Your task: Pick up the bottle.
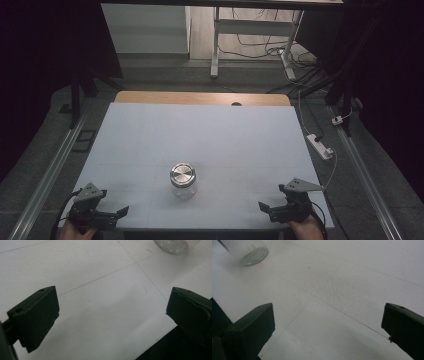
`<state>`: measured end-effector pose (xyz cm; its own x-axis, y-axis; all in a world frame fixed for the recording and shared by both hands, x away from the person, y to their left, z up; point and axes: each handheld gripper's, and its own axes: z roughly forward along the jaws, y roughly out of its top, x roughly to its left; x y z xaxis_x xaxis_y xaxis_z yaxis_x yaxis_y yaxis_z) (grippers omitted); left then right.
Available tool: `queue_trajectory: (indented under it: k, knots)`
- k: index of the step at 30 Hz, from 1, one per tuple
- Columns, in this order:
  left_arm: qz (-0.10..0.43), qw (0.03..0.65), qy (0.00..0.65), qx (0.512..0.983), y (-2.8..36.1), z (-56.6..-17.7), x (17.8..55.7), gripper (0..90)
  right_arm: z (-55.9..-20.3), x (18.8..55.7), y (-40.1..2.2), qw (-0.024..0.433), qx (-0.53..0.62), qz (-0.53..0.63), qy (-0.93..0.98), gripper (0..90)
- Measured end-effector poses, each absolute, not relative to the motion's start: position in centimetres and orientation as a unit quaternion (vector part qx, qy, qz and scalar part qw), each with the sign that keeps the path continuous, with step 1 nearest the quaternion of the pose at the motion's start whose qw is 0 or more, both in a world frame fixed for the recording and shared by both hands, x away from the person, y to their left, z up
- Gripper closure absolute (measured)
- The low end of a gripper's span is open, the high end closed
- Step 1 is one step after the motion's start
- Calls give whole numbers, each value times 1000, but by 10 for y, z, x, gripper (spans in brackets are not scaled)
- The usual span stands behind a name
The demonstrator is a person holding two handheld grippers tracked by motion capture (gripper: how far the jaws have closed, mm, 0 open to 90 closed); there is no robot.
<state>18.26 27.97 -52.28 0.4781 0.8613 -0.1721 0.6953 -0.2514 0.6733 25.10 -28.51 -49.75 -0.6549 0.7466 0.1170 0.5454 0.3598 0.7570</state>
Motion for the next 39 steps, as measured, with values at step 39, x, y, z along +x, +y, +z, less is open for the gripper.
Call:
queue_trajectory:
  k: [39]
  knots:
    - [108,425,418,796,264,-512,200,0,-499,253,-286,107,397,409,814,0]
